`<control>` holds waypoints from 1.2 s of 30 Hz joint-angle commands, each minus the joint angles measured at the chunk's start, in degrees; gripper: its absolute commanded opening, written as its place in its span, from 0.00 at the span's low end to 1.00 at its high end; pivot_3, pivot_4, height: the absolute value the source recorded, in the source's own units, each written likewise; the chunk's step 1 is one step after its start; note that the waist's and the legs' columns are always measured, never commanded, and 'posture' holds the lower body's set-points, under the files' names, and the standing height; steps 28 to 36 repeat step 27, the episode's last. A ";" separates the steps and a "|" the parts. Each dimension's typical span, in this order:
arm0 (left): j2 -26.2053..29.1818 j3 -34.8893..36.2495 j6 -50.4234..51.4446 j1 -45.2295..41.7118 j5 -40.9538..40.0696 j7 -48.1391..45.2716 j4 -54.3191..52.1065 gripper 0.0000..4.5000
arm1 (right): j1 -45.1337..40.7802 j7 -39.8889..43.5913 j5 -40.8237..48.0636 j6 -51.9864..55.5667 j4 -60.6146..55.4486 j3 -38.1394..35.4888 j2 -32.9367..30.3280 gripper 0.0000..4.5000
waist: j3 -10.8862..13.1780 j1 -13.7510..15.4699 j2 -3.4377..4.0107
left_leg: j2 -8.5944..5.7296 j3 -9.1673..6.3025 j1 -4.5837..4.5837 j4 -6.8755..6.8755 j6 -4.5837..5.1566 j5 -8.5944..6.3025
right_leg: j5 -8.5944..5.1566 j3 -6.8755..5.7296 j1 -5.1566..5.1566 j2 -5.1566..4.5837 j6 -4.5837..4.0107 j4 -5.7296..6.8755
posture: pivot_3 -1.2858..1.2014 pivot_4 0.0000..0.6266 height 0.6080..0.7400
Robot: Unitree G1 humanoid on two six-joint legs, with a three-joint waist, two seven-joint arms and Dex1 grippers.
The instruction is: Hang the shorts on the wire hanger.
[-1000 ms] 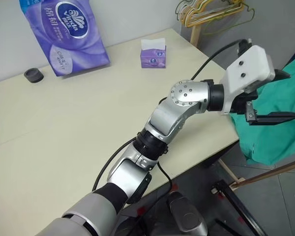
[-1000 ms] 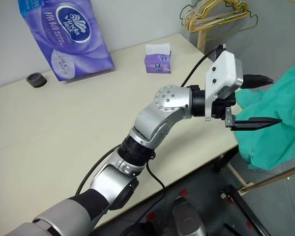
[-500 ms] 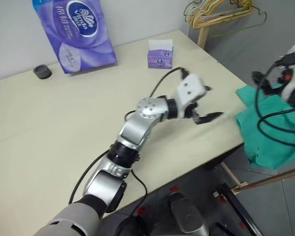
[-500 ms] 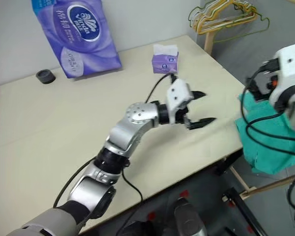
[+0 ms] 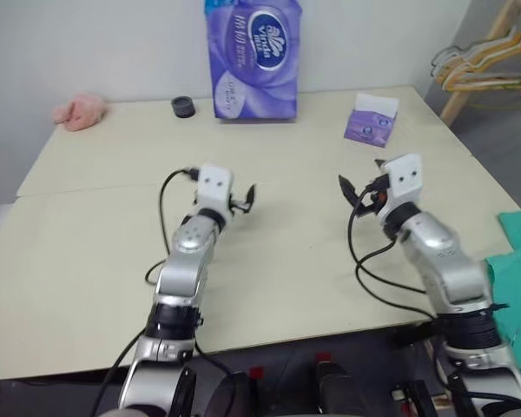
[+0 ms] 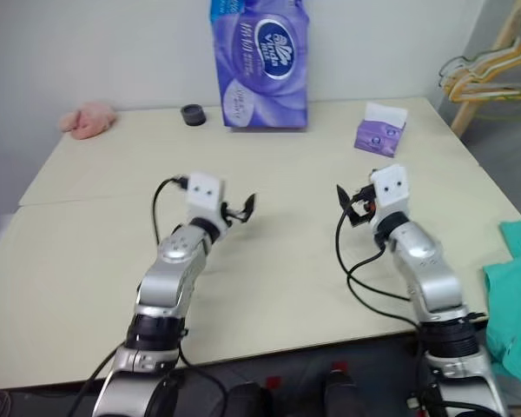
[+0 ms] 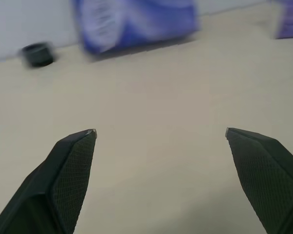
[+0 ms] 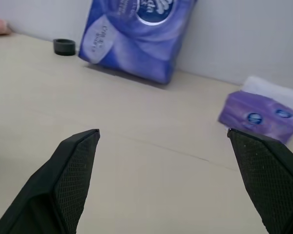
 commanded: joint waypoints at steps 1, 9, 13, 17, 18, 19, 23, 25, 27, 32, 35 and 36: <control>0.03 1.68 -4.06 1.21 1.69 4.48 -1.75 1.00 | 0.43 -0.35 -1.20 -5.26 2.02 -1.99 1.95 0.99 | -0.06 1.43 -0.06 | 0.00 0.00 0.00 0.02 0.00 0.01 | 0.07 -0.02 0.01 0.00 -0.11 -0.02 | 0.57 0.09 1.00; 2.44 7.05 -3.92 4.26 -0.33 6.22 -2.16 1.00 | -3.82 2.53 -5.42 -12.10 13.30 1.47 7.90 0.99 | -1.00 4.06 -0.38 | 0.19 -0.73 0.18 -0.06 -0.25 0.58 | 0.60 -0.86 0.31 0.29 -0.86 0.07 | 0.61 0.08 1.00; 4.72 3.04 -4.55 3.08 -1.44 -0.72 -1.31 1.00 | -3.07 3.05 -5.86 -13.73 13.56 0.15 7.72 0.99 | -1.09 5.26 -0.37 | 0.14 -1.19 0.20 -0.10 -0.42 0.92 | 0.75 -1.22 0.47 0.51 -1.09 0.09 | 0.61 0.08 1.00; 6.50 -0.39 -6.06 2.04 -2.16 -6.85 0.12 1.00 | -0.97 2.57 -6.33 -13.94 12.16 -0.46 7.69 0.99 | -1.14 5.78 -0.36 | 0.12 -1.45 0.34 -0.10 -0.48 0.95 | 0.74 -1.44 0.79 0.57 -1.11 0.02 | 0.60 0.07 1.00; 6.58 -0.73 -6.07 1.84 -2.53 -7.73 0.42 1.00 | -0.55 2.48 -6.50 -13.96 11.81 -0.49 7.75 0.99 | -1.18 5.73 -0.36 | 0.12 -1.47 0.34 -0.10 -0.49 0.96 | 0.74 -1.46 0.81 0.57 -1.11 0.00 | 0.60 0.07 1.00; 6.80 -1.42 -6.90 1.62 -2.32 -8.52 1.04 1.00 | 0.06 2.26 -6.71 -13.88 11.19 -0.53 7.85 0.99 | -1.23 5.60 -0.34 | 0.12 -1.49 0.34 -0.10 -0.49 0.96 | 0.74 -1.46 0.82 0.56 -1.11 -0.01 | 0.59 0.07 1.00; 6.22 -2.83 -9.75 1.12 -1.75 -9.03 3.03 1.00 | 1.72 1.55 -7.19 -13.54 9.27 -1.23 7.90 0.99 | -1.46 5.19 -0.25 | 0.12 -1.48 0.40 -0.16 -0.52 0.96 | 0.69 -1.45 0.82 0.62 -1.19 0.01 | 0.58 0.06 1.00; 6.01 -2.97 -11.17 1.05 -1.59 -8.69 3.80 1.00 | 2.00 1.55 -7.30 -13.41 8.80 -1.37 7.86 0.99 | -1.48 4.84 -0.23 | 0.13 -1.48 0.41 -0.17 -0.52 0.96 | 0.66 -1.45 0.81 0.68 -1.24 0.04 | 0.58 0.06 1.00; 5.54 -2.80 -12.68 1.09 -2.52 -9.45 4.52 1.00 | 2.19 1.66 -7.35 -13.15 8.44 -1.57 7.71 0.99 | -1.52 4.71 -0.23 | 0.14 -1.49 0.41 -0.18 -0.53 0.96 | 0.64 -1.47 0.81 0.69 -1.29 0.04 | 0.58 0.06 1.00; 5.54 -2.80 -12.68 1.09 -2.52 -9.45 4.52 1.00 | 2.19 1.66 -7.35 -13.15 8.44 -1.57 7.71 0.99 | -1.52 4.71 -0.23 | 0.14 -1.49 0.41 -0.18 -0.53 0.96 | 0.64 -1.47 0.81 0.69 -1.29 0.04 | 0.58 0.06 1.00; 5.54 -2.80 -12.68 1.09 -2.52 -9.45 4.52 1.00 | 2.19 1.66 -7.35 -13.15 8.44 -1.57 7.71 0.99 | -1.52 4.71 -0.23 | 0.14 -1.49 0.41 -0.18 -0.53 0.96 | 0.64 -1.47 0.81 0.69 -1.29 0.04 | 0.58 0.06 1.00; 5.54 -2.80 -12.68 1.09 -2.52 -9.45 4.52 1.00 | 2.19 1.66 -7.35 -13.15 8.44 -1.57 7.71 0.99 | -1.52 4.71 -0.23 | 0.14 -1.49 0.41 -0.18 -0.53 0.96 | 0.64 -1.47 0.81 0.69 -1.29 0.04 | 0.58 0.06 1.00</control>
